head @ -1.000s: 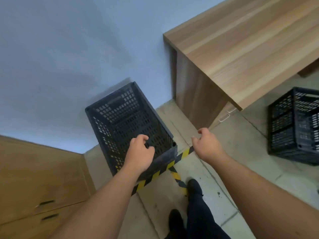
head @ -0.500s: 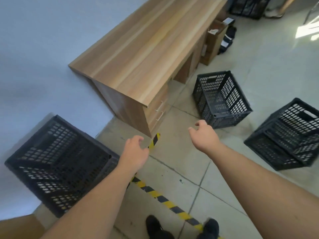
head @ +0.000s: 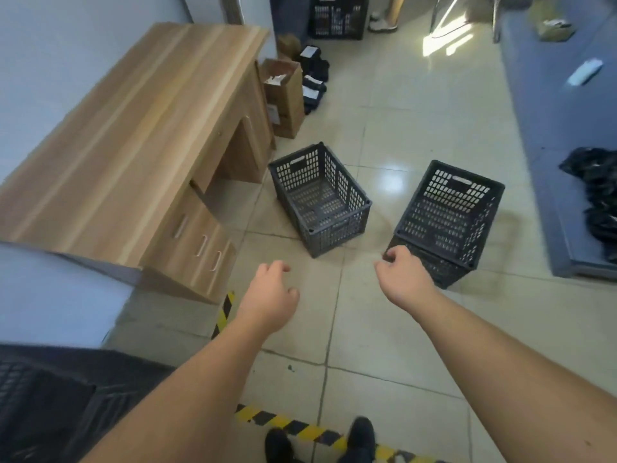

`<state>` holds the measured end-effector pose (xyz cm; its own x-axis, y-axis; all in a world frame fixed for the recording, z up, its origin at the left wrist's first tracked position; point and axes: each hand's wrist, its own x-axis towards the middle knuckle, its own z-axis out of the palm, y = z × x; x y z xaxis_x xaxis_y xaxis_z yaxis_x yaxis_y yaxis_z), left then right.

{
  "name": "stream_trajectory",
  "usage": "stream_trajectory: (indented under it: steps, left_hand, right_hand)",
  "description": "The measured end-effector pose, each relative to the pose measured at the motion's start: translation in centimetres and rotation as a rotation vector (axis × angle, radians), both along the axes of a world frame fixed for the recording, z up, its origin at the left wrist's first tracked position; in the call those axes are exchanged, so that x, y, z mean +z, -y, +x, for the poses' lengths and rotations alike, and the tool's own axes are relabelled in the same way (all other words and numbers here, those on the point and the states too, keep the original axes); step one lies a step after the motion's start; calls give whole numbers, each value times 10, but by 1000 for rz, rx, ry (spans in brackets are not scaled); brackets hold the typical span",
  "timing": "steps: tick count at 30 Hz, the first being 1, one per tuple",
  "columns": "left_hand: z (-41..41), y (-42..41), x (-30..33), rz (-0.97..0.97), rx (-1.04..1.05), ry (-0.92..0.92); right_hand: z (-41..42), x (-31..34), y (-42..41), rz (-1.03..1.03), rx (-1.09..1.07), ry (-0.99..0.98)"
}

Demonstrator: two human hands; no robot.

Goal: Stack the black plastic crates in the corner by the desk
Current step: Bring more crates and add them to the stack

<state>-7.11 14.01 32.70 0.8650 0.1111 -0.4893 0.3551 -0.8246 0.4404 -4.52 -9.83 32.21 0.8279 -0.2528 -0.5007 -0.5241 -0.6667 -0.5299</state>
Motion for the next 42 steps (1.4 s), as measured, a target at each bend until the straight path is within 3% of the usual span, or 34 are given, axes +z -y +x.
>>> stream_trajectory:
  steps: [14, 21, 30, 35, 42]
  left_hand:
    - [145, 148, -8, -37, -254, -21]
    - [216, 201, -19, 41, -433, -86]
    - [280, 289, -29, 81, -551, -132]
    - [318, 342, -33, 130, -533, -129]
    - [359, 419, -46, 7, -423, -148]
  right_hand:
    - [73, 0, 139, -55, -271, 22]
    - [103, -11, 189, -12, -436, -10]
    - [154, -28, 271, -24, -501, -20]
    - [193, -36, 323, 5, -477, -25]
    - [228, -52, 390, 21, -492, -81]
